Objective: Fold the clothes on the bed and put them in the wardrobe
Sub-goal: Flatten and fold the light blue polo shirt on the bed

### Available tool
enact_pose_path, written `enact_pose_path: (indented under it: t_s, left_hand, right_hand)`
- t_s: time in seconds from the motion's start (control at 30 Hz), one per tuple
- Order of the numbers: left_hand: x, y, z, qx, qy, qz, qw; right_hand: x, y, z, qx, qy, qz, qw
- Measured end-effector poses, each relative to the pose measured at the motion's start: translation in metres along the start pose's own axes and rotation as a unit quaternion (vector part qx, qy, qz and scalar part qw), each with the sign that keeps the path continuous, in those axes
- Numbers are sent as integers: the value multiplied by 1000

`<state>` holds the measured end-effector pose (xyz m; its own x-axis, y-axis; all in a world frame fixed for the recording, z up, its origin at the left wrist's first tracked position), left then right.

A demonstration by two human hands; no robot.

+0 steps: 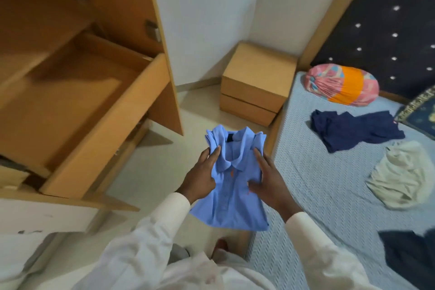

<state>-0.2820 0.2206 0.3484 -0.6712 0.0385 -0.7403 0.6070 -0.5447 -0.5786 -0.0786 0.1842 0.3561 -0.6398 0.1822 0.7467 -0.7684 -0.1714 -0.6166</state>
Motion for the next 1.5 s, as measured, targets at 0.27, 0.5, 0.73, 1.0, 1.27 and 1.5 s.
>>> enact_pose_path:
  t_s: [0.27,0.5,0.73,1.0,1.27,1.5]
  left_hand:
    - [52,-158,-6,-193,17,64,979]
    - [79,-284,9,-359,26,2,933]
    - [121,-378,27,-495,-31,-8,868]
    - [211,-397,51,-578,-184,50,793]
    - [275,-360,54,-498,-392,-23,773]
    - [312,-347,53,-409,-506,-9,760]
  right_hand:
    - [142,31,-118,15,-135,22,991]
    - [269,65,-211,12,-259,51,964]
    - [381,115,-296,77,-415,26,906]
    - [440,220,-354,252,-481,33,839]
    - [427,324,-378,381,-441,104,806]
    - [412,381,-388,443,-386,226,777]
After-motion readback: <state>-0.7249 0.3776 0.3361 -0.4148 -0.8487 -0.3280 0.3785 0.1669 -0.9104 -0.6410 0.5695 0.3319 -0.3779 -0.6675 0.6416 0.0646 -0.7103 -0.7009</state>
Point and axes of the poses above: each hand's wrist, its own z-axis away from the middle knuckle, its own y-axis out of the palm, x = y × z, the point moved 5 cm from there along -z, towards the middle knuckle, and after that the axes turned 3 degrees about x, right-handed, at the moved point
